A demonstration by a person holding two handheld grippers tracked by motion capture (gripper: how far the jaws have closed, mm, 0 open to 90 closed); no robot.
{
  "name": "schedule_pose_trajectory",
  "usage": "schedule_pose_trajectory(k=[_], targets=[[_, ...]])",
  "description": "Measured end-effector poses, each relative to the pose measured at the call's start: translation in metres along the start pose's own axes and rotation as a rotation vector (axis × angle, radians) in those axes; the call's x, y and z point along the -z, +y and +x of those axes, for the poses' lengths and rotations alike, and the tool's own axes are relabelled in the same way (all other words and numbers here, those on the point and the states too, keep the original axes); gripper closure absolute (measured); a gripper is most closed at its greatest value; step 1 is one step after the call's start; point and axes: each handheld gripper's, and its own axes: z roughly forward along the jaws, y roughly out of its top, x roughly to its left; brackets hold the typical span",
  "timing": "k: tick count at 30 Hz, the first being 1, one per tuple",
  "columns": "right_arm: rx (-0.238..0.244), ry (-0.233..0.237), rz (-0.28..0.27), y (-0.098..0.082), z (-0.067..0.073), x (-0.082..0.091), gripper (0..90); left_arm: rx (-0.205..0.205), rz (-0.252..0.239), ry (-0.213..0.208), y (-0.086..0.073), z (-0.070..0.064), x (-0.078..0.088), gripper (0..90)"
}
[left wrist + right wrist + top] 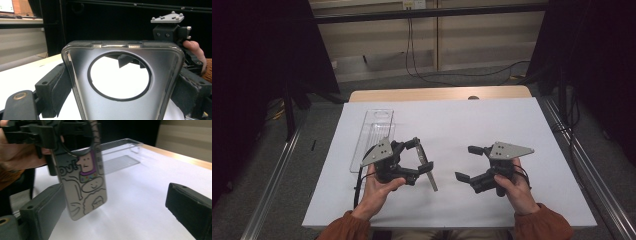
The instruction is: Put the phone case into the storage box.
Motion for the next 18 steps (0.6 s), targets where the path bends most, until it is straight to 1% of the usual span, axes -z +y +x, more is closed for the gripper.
schedule_pose_trajectory(k=[1,4,6,8,9,10,12,13,14,15,16,17,18], targets=[[-0.006,-0.021,-0.006,-0.001,0.000,0.002,2.5,0.001,0.009,0.010,0.000,0.000,0.001,12.6],[-0.028,-0.067,-0.019,-0.004,-0.001,0.006,2.6,0.006,0.015,0.025,0.000,0.001,0.002,12.6],[-0.036,-0.089,-0.034,-0.006,-0.002,0.010,2.7,0.005,0.015,0.041,0.000,0.001,0.003,12.7],[-0.049,-0.118,-0.041,-0.008,-0.002,0.014,2.7,0.014,0.014,0.056,0.000,0.001,0.003,12.6],[-0.047,-0.135,-0.047,-0.009,-0.002,0.016,2.7,0.017,0.017,0.054,0.000,0.001,0.004,12.7],[-0.048,-0.140,-0.048,-0.010,-0.003,0.018,2.6,0.018,0.016,0.073,0.000,0.001,0.004,12.7],[-0.053,-0.173,-0.051,-0.012,-0.003,0.022,2.5,0.019,0.019,0.084,0.001,0.002,0.005,12.6],[-0.058,-0.180,-0.052,-0.013,-0.003,0.023,2.5,0.030,0.016,0.102,0.001,0.000,0.006,12.6],[-0.059,-0.198,-0.055,-0.015,-0.002,0.025,2.5,0.032,0.019,0.100,0.001,0.001,0.007,12.6],[-0.065,-0.216,-0.056,-0.016,-0.002,0.027,2.4,0.031,0.013,0.111,0.001,0.001,0.006,12.6],[-0.067,-0.222,-0.058,-0.018,-0.002,0.028,2.4,0.036,0.008,0.121,0.001,0.001,0.007,12.7],[-0.066,-0.235,-0.060,-0.019,-0.002,0.030,2.3,0.034,0.028,0.106,0.002,0.002,0.008,12.6],[-0.067,-0.242,-0.057,-0.020,-0.002,0.032,2.3,0.038,0.021,0.123,0.002,0.002,0.008,12.7]])
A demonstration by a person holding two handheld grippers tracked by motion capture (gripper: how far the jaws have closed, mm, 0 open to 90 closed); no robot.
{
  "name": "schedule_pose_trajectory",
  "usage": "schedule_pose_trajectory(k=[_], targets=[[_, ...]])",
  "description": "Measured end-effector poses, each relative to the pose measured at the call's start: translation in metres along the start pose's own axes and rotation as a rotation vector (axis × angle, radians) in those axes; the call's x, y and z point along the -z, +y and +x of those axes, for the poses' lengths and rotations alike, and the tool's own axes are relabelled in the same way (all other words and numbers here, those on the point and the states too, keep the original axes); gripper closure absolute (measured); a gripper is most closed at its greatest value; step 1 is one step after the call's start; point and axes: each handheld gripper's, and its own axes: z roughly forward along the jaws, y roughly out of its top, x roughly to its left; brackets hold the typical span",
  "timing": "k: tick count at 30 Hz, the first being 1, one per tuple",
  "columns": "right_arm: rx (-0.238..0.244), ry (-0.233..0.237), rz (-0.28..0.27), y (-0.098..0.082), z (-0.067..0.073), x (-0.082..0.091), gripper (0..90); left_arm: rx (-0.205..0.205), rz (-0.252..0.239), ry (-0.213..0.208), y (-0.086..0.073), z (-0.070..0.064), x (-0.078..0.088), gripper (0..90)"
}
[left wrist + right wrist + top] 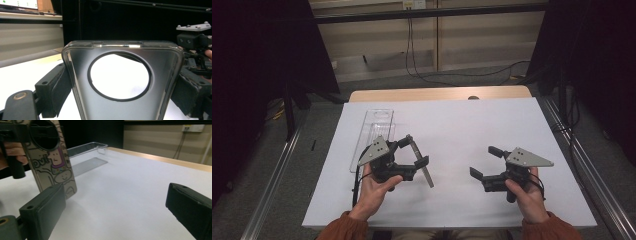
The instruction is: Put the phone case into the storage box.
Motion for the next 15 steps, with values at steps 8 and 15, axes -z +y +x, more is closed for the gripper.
schedule_pose_trajectory(k=[8,15], targets=[[-0.001,-0.104,0.001,-0.011,-0.002,0.017,2.2,0.023,-0.013,0.052,0.001,0.001,0.004,12.6],[-0.016,-0.168,-0.004,-0.018,-0.006,0.032,1.9,0.037,-0.020,0.101,0.003,0.001,0.006,12.6]])
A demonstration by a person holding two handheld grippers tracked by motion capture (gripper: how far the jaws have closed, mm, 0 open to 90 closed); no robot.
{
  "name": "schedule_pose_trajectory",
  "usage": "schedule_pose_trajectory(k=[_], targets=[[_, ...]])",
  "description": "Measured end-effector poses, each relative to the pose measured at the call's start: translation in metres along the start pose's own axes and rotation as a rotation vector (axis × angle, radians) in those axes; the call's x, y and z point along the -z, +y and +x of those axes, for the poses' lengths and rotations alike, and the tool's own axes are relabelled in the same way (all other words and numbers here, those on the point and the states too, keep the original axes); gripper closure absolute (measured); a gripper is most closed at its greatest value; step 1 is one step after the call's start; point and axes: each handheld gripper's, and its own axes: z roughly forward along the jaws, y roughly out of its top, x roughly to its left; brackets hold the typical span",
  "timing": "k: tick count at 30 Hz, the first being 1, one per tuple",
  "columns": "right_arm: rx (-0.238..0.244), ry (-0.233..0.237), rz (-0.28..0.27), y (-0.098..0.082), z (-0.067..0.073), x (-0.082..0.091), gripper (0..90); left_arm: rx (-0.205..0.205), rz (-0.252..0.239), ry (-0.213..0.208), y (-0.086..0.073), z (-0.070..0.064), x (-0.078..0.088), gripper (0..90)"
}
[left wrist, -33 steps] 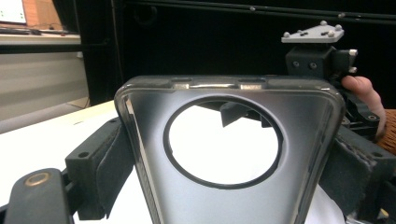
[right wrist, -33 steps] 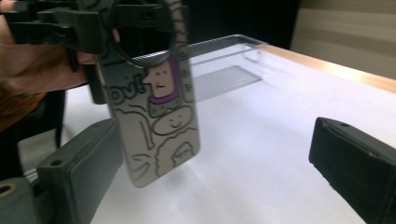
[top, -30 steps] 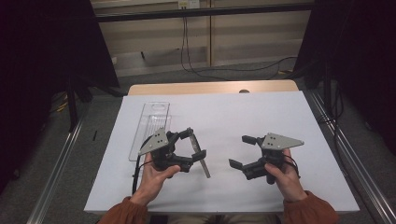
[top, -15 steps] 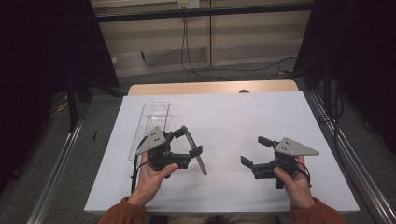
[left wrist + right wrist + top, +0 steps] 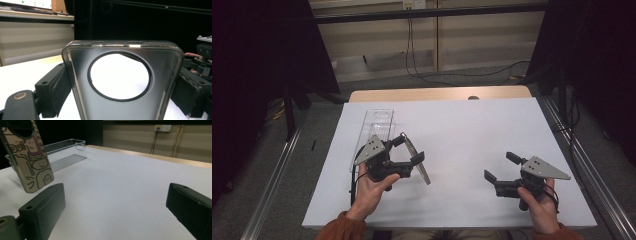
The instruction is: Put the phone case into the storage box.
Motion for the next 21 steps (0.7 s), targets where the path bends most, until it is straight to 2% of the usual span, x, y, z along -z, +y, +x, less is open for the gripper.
schedule_pose_trajectory(k=[3,4,5,6,7,8,10,11,12,13,14,15,16,17,18,20,21], targets=[[-0.002,-0.034,-0.007,-0.002,-0.003,0.005,1.9,-0.002,-0.001,0.013,0.002,0.000,0.001,12.6],[-0.003,-0.037,-0.004,-0.003,-0.003,0.007,1.9,-0.010,0.012,0.011,0.003,0.000,0.002,12.6],[-0.005,-0.043,-0.004,-0.004,-0.004,0.008,1.9,-0.007,0.004,0.009,0.003,0.000,0.002,12.6],[-0.002,-0.047,-0.001,-0.005,-0.004,0.009,1.9,0.004,0.000,0.021,0.003,-0.001,0.002,12.6],[-0.001,-0.048,0.000,-0.006,-0.005,0.011,1.8,-0.005,0.005,0.019,0.004,0.001,0.003,12.6],[-0.004,-0.054,0.003,-0.007,-0.005,0.012,1.8,-0.003,0.006,0.035,0.005,0.001,0.004,12.6],[-0.005,-0.067,0.000,-0.009,-0.006,0.014,1.8,-0.010,0.002,0.026,0.007,0.004,0.006,12.6],[-0.003,-0.073,0.000,-0.010,-0.007,0.015,1.7,0.007,-0.005,0.034,0.008,0.003,0.006,12.6],[-0.003,-0.076,-0.001,-0.010,-0.008,0.016,1.6,-0.005,0.000,0.044,0.009,0.004,0.008,12.6],[-0.006,-0.083,-0.004,-0.011,-0.008,0.017,1.5,0.005,-0.006,0.041,0.010,0.005,0.008,12.6],[-0.002,-0.083,-0.003,-0.012,-0.009,0.019,1.5,0.011,-0.009,0.059,0.010,0.004,0.009,12.6],[-0.007,-0.092,-0.003,-0.013,-0.010,0.019,1.4,0.002,-0.007,0.053,0.011,0.005,0.009,12.6],[-0.006,-0.090,-0.001,-0.013,-0.011,0.021,1.4,0.016,-0.012,0.067,0.012,0.004,0.009,12.6],[-0.011,-0.100,-0.001,-0.014,-0.010,0.021,1.4,0.012,-0.012,0.065,0.012,0.005,0.010,12.6],[-0.005,-0.102,0.000,-0.015,-0.011,0.022,1.3,-0.011,-0.002,0.063,0.014,0.008,0.011,12.6],[0.004,-0.108,0.000,-0.016,-0.012,0.025,0.9,0.010,-0.010,0.082,0.015,0.008,0.013,12.6],[-0.003,-0.113,0.000,-0.017,-0.012,0.026,0.7,0.002,-0.018,0.078,0.017,0.009,0.013,12.6]])
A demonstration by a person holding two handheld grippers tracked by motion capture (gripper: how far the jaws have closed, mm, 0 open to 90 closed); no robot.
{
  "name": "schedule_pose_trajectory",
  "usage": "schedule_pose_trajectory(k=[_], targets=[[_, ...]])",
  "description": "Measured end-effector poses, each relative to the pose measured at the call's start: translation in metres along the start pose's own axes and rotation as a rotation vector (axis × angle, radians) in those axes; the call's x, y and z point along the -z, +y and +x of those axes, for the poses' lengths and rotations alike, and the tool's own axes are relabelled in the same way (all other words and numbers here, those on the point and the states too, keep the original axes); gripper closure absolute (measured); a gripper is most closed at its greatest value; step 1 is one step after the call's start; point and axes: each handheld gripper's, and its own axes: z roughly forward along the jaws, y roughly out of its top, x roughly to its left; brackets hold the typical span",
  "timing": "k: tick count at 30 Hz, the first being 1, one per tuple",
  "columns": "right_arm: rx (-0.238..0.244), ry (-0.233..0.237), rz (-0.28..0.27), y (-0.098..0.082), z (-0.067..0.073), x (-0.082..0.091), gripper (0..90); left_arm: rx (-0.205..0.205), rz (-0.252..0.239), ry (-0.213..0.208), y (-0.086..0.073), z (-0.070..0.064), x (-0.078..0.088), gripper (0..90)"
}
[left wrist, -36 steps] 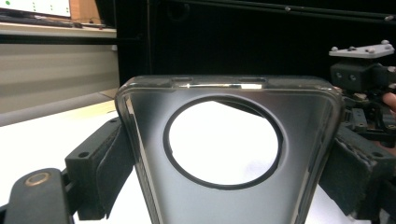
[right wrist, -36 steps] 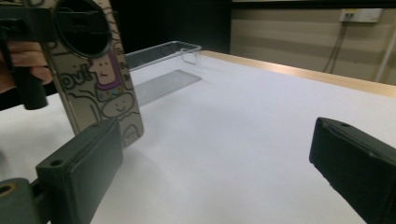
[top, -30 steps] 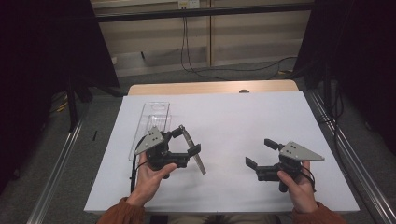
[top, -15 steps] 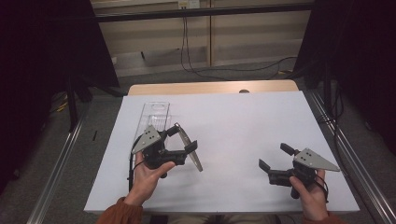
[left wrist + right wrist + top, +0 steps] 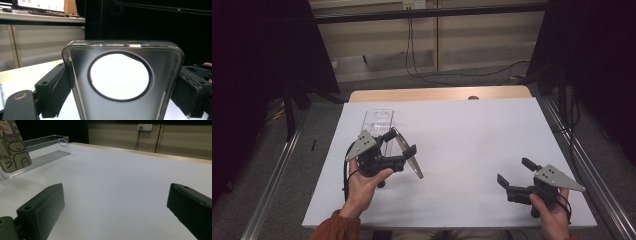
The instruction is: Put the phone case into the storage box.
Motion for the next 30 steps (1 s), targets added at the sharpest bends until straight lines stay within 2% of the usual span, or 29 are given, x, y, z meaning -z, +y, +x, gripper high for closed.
schedule_pose_trajectory(k=[3,6,11,12,13,14,21,26,30], targets=[[-0.008,-0.008,0.000,-0.002,-0.002,0.003,0.7,-0.005,0.007,0.018,0.003,0.004,0.004,12.6],[-0.015,-0.008,-0.001,-0.002,-0.004,0.005,0.6,0.013,-0.003,0.036,0.006,0.006,0.006,12.6],[-0.015,-0.019,-0.002,-0.003,-0.006,0.004,0.5,-0.013,-0.007,0.063,0.016,0.014,0.010,12.5],[-0.018,-0.014,-0.002,-0.003,-0.006,0.003,0.6,-0.003,-0.017,0.070,0.017,0.014,0.011,12.5],[-0.019,-0.016,0.000,-0.003,-0.006,0.003,0.6,-0.016,-0.009,0.073,0.019,0.016,0.011,12.5],[-0.019,-0.013,0.001,-0.003,-0.006,0.003,0.6,-0.001,-0.020,0.081,0.021,0.017,0.011,12.5],[-0.016,-0.021,-0.004,-0.004,-0.005,0.001,0.6,-0.017,-0.033,0.119,0.033,0.027,0.019,12.5],[-0.011,-0.019,-0.005,-0.004,-0.006,0.001,0.6,-0.030,-0.024,0.159,0.040,0.035,0.024,12.5],[-0.015,-0.020,-0.007,-0.004,-0.006,0.001,0.6,-0.025,-0.028,0.189,0.043,0.042,0.025,12.5]])
